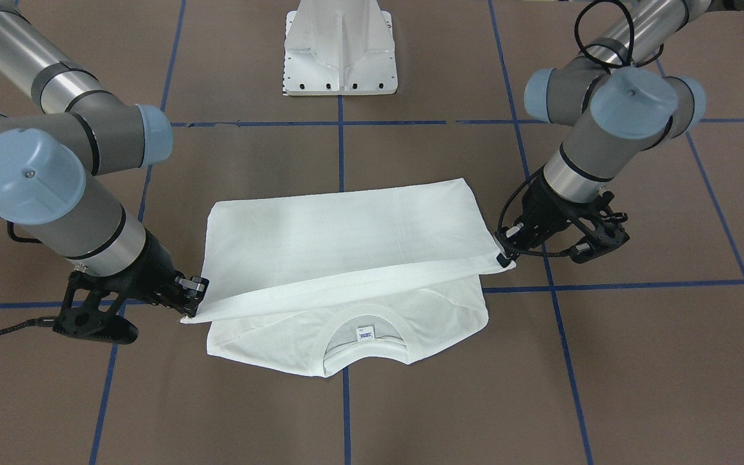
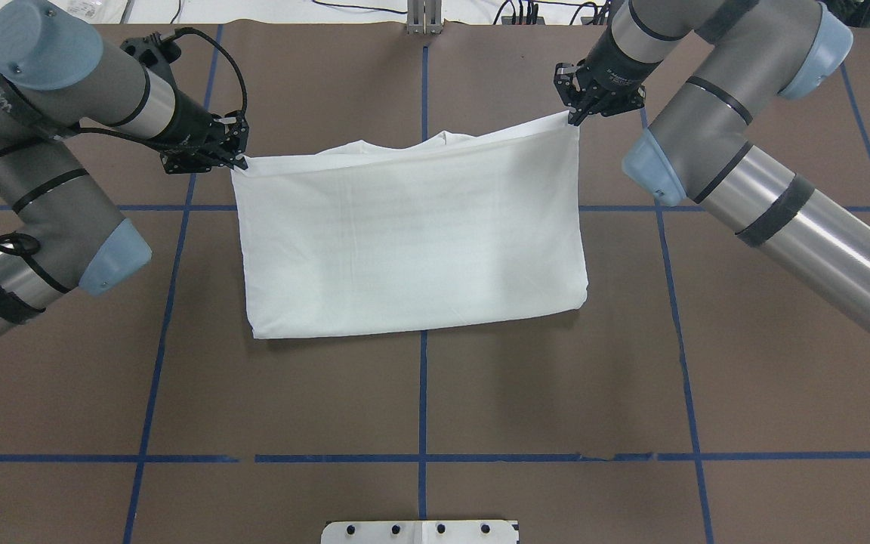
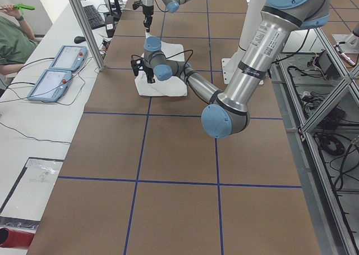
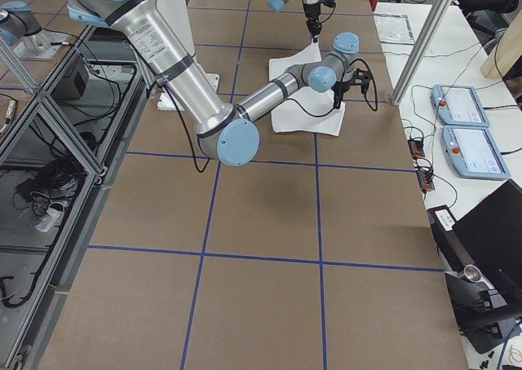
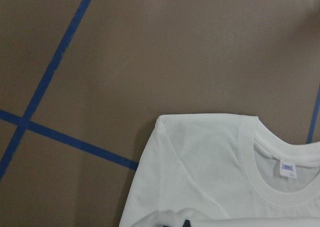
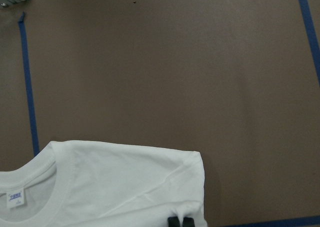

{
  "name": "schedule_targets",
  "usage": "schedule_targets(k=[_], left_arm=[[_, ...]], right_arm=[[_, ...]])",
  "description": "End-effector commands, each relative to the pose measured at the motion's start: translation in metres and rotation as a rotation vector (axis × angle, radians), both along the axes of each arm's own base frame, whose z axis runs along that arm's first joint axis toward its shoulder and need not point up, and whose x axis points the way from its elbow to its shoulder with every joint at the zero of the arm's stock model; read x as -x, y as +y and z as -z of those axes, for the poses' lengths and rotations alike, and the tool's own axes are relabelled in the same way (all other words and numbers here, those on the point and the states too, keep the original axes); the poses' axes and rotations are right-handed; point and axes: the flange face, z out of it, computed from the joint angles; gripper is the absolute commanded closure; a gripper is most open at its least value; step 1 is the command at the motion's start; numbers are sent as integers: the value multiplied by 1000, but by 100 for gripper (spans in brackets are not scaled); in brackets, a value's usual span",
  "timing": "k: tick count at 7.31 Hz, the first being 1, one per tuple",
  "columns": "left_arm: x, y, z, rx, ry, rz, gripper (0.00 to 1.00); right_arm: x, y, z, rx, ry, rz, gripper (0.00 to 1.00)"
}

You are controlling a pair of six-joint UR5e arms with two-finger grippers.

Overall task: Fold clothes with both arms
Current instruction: 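Lower the hem onto the collar edge with both grippers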

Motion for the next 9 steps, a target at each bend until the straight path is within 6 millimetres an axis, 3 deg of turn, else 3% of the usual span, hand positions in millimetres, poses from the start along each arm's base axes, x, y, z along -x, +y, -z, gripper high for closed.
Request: schedule_targets(k=[1,3,4,6,8,9], left_arm=[[-12,-19,-35,-16,2,11,100],[-19,-29,-34,-13,-6,19,100],[-21,-31,-21,-21,6,22,100],[-24,-33,-6,-10,26,36,100],[-25,-32,-5,-2,31,39,100],[-25,-32,-4,-3,32,39,100]], right_arm=[[7,-8,-23,7,10,-1,100],[9,-10,-24,3,22,-10,100],[11,-10,-21,-1,20,-9,100],[23,-4,-12,-3,11,0,100],[40,6,-8,-8,8,25,100],[42,8,-9,-9,8,28,89]])
